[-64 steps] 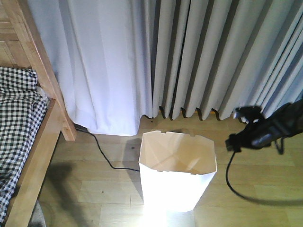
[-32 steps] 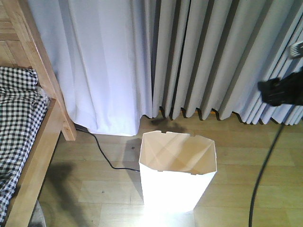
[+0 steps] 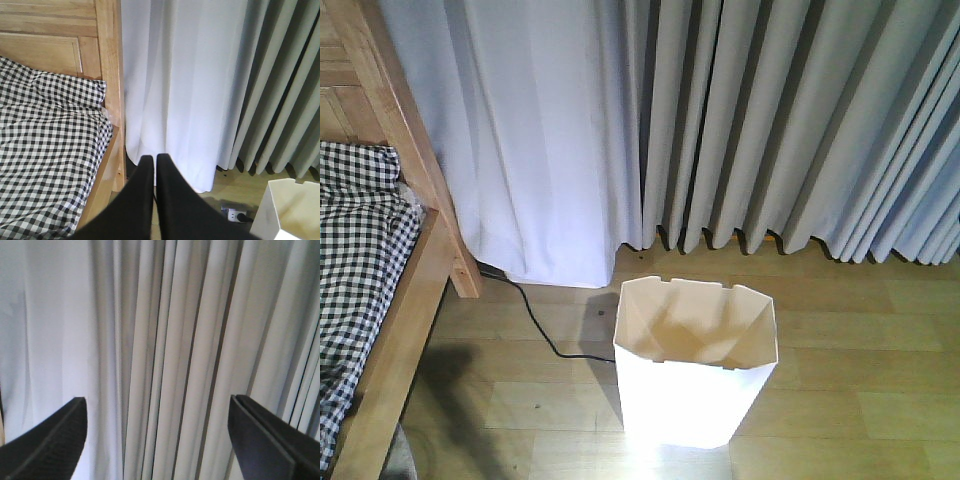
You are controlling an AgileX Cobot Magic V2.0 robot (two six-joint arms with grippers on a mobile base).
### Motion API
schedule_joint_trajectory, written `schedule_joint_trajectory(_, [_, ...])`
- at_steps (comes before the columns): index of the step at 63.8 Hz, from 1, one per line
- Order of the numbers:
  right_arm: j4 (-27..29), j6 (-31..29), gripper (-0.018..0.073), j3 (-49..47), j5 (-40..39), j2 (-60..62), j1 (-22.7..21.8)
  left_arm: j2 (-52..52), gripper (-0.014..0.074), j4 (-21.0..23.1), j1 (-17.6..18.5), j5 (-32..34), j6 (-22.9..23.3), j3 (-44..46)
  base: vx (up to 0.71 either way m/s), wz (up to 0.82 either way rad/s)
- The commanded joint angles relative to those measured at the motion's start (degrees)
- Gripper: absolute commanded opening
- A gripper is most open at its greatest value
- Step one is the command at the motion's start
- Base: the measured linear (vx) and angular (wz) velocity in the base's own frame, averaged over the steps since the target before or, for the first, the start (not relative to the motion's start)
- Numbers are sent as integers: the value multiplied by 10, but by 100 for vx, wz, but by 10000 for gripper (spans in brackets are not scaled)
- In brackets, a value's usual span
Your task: Move trash bin to bedside with robot
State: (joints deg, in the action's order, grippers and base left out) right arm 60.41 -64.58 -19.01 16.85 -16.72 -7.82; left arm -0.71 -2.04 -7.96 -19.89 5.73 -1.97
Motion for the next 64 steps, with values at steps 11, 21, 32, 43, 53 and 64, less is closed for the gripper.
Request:
schedule_joint_trajectory(11, [13, -5, 566, 35, -30, 97, -1, -8, -6, 1, 2, 38, 2, -2, 0, 0])
schedule_joint_trajectory(21, [24, -4, 566, 35, -27, 101, -1, -8, -6, 1, 2, 38, 2, -2, 0, 0])
schedule_joint_trajectory(32, [29, -5, 561, 35, -38, 101, -1, -8, -6, 1, 2, 38, 2, -2, 0, 0])
schedule_joint_trajectory(43, [0, -9, 351, 35, -51, 100, -1, -8, -6, 1, 2, 38, 2, -2, 0, 0])
schedule_joint_trajectory(53, [1, -9, -16, 35, -51, 100, -1, -8, -6, 1, 2, 38, 2, -2, 0, 0])
schedule_joint_trajectory(64, [11, -8, -11, 35, -51, 100, -1, -8, -6, 1, 2, 38, 2, -2, 0, 0])
